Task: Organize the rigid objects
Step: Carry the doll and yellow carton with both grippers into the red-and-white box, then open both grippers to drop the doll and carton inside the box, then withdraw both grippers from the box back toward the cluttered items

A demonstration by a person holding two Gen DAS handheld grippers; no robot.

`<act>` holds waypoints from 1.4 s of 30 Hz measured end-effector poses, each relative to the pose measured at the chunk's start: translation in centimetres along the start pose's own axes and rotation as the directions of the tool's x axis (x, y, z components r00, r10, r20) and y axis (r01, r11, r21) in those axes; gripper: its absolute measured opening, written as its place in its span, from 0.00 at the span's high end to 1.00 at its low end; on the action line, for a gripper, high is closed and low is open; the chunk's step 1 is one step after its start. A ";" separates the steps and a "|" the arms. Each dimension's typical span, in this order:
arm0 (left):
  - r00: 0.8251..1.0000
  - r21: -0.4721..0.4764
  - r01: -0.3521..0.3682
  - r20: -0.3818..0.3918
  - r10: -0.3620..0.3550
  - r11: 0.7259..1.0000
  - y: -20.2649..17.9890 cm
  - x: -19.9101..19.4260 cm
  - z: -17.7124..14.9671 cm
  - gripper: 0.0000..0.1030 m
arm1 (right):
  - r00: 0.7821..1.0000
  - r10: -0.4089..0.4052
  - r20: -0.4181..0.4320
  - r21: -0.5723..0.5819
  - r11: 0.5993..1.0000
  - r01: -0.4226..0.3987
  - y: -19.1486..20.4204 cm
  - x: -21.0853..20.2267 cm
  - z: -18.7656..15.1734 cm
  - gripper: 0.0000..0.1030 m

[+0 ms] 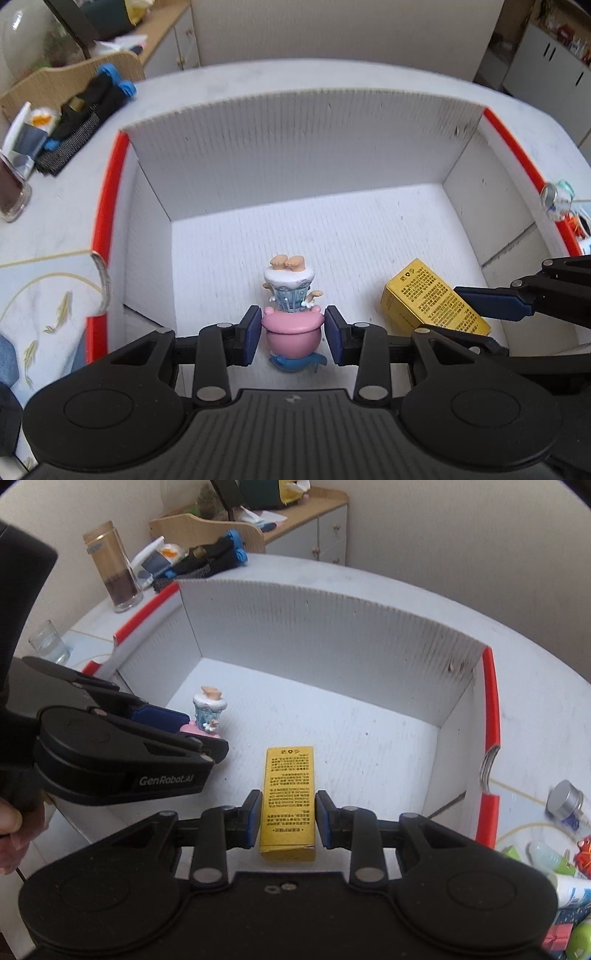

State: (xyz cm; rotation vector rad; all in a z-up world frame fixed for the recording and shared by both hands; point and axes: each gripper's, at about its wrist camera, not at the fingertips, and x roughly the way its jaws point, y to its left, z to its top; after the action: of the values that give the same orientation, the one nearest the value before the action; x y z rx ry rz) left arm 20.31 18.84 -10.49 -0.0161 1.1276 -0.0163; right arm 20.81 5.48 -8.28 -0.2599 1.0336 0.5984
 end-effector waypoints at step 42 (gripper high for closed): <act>0.959 -0.025 0.046 0.281 -0.038 0.999 -3.6 -10.4 -3.3 0.35 | 0.983 0.047 0.180 0.103 0.993 -0.066 -2.9 -11.0 -3.7 0.40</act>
State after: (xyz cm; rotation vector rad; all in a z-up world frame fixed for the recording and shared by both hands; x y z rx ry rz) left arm 12.82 15.42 -2.40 -0.0683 0.8434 -0.0333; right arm 15.74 -2.42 -0.83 -0.0804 0.9003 0.6036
